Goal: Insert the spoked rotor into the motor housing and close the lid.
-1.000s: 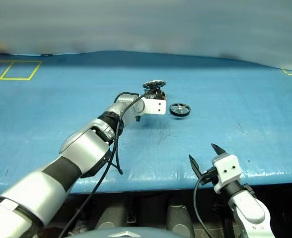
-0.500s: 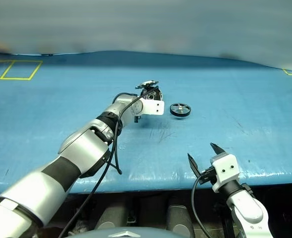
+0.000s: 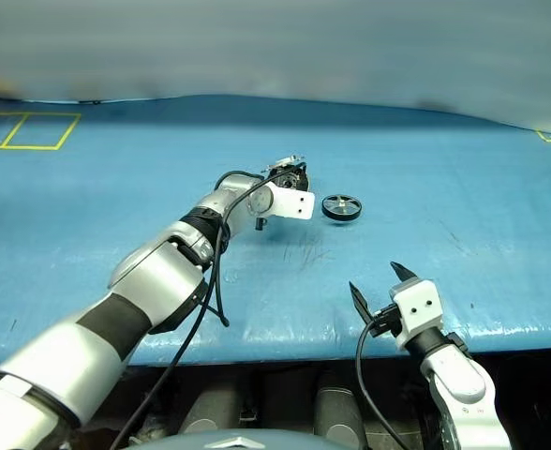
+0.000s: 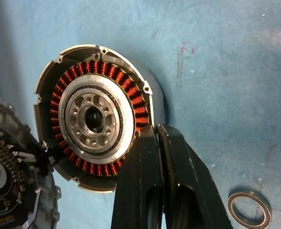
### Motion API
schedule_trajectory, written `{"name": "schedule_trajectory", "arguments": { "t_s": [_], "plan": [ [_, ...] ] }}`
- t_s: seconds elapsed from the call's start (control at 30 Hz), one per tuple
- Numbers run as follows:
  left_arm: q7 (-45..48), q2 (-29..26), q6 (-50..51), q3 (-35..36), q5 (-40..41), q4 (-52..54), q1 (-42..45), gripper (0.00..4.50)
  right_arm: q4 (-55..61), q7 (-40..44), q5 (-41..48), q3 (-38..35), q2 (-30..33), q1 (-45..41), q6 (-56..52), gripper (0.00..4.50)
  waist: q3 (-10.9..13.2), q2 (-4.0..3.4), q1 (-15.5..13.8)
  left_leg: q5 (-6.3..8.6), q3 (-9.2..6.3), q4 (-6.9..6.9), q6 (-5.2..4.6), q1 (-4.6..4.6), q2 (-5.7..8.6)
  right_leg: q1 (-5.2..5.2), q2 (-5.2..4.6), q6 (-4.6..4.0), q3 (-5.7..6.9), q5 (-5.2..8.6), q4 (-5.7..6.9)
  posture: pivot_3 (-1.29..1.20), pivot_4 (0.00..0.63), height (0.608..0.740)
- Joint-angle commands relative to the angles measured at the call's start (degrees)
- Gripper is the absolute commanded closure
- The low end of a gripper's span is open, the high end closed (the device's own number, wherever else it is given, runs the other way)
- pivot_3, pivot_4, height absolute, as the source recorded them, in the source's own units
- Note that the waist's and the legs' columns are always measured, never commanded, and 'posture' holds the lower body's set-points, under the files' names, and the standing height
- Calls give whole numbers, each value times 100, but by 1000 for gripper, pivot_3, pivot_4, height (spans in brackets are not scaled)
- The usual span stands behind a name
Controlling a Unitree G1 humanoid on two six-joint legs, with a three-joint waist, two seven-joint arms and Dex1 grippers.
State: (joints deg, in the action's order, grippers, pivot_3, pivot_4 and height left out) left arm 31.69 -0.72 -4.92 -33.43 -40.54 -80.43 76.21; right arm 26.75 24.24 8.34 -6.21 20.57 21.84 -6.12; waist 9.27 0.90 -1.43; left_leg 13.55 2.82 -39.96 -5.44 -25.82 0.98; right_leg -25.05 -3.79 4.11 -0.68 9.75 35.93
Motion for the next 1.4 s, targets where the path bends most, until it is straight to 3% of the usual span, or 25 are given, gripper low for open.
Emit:
{"name": "schedule_trajectory", "arguments": {
  "t_s": [0.03, 0.37, 0.6, 0.77, 1.07, 1.4],
  "plan": [
    [279, -48, -456, -22, 10, 238, 409, 4467, -68, 86, 30, 25, 45, -157, 155, 0, 0, 0, -2, 0, 1, 0, 0, -7, 0, -7, 0, 0, -1, 0, 1, 0, 150, 740],
    [1622, -527, -1781, -296, -20, 663, 211, 4467, -686, 357, 93, 104, 149, -908, 166, 0, 0, -1, 47, -1, 11, 0, -1, -18, -2, -23, 5, -1, -9, -1, 5, 0, 150, 740],
    [2851, -963, -2387, -126, 579, 1722, -292, 4467, -1050, 578, 96, 226, 220, -1342, 184, 0, -2, -3, 43, -1, 10, 1, -1, -17, -3, -21, 4, -2, -8, -1, 5, 0, 150, 740],
    [3825, -1183, -2157, 25, 1204, 2998, -827, 4467, -1289, 678, 106, 269, 223, -1595, 204, 0, -3, -5, 40, -2, 9, -1, -2, -10, -2, -12, 1, -2, -8, -1, 5, 0, 150, 740],
    [5044, -2093, -1649, -145, 1589, 5589, -1922, 4467, -1616, 746, 101, 235, 246, -1821, 306, 0, -10, -17, 120, -6, 11, 0, 4, 9, -6, -1, 9, -6, -13, -1, 13, 0, 150, 740],
    [5662, -3032, -896, -21, 1965, 7559, -2693, 4467, -1856, 765, 82, 293, 241, -2049, 399, 0, -15, -27, 166, -7, 6, -1, 6, 44, -8, 35, 12, -8, -9, 0, 12, 0, 150, 740]
  ]
}}
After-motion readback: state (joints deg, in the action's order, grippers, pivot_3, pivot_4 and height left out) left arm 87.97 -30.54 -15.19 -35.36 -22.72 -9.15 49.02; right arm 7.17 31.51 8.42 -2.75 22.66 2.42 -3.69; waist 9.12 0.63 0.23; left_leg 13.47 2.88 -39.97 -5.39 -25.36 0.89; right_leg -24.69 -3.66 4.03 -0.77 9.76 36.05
